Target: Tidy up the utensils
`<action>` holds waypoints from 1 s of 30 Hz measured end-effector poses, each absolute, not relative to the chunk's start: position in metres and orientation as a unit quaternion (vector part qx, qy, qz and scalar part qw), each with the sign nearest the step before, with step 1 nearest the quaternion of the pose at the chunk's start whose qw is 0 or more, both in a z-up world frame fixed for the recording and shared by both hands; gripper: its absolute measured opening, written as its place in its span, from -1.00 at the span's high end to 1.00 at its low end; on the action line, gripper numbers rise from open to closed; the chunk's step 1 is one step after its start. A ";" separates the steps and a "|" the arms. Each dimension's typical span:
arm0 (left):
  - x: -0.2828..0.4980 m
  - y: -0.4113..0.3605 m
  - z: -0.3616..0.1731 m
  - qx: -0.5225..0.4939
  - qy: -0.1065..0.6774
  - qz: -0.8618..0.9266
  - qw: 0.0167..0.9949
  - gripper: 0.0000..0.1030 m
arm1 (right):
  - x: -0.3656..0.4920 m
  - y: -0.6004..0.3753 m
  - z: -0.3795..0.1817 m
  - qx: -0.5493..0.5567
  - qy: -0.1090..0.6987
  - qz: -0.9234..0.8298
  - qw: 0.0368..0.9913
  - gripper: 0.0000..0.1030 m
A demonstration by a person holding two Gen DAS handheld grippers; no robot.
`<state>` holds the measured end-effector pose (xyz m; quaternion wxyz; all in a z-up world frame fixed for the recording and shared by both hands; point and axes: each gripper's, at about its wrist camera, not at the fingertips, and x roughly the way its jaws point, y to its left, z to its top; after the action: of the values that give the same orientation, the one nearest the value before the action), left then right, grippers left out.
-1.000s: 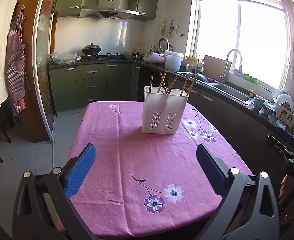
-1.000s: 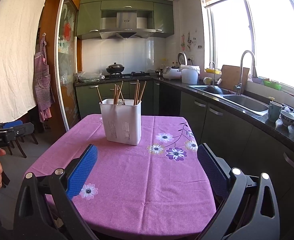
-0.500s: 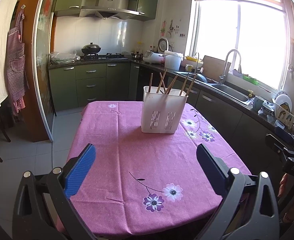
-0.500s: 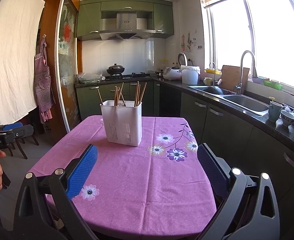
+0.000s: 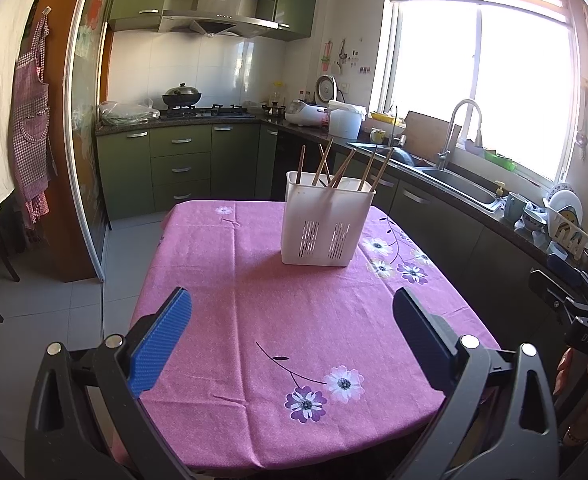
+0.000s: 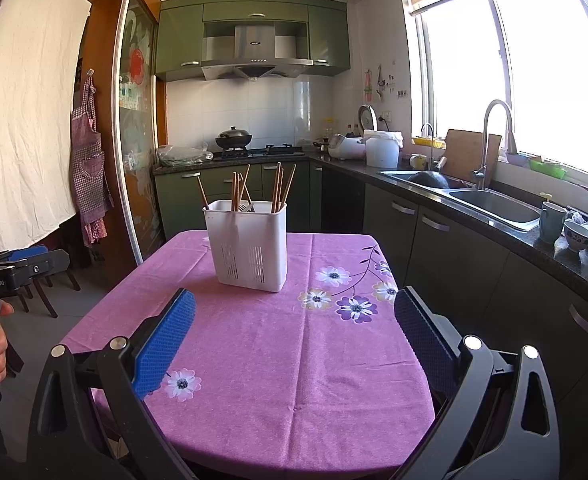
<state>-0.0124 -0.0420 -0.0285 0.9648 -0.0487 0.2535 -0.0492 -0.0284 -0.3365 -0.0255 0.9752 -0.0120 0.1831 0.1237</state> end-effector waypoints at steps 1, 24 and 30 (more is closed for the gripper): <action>-0.012 -0.042 -0.029 -0.048 0.254 -0.049 0.965 -0.86 | -0.028 -0.336 -0.025 -0.012 0.184 0.124 0.975 -0.91; -0.013 -0.044 -0.027 -0.055 0.260 -0.045 0.963 -0.86 | -0.023 -0.333 -0.031 -0.013 0.190 0.128 0.973 -0.91; -0.013 -0.047 -0.026 -0.042 0.260 -0.038 0.964 -0.87 | -0.021 -0.332 -0.033 -0.014 0.192 0.128 0.973 -0.91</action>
<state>-0.0132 -0.0475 -0.0260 0.9639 -0.0415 0.2601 -0.0383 -0.0213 -0.3323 -0.0326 0.9729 -0.0142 0.1918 0.1284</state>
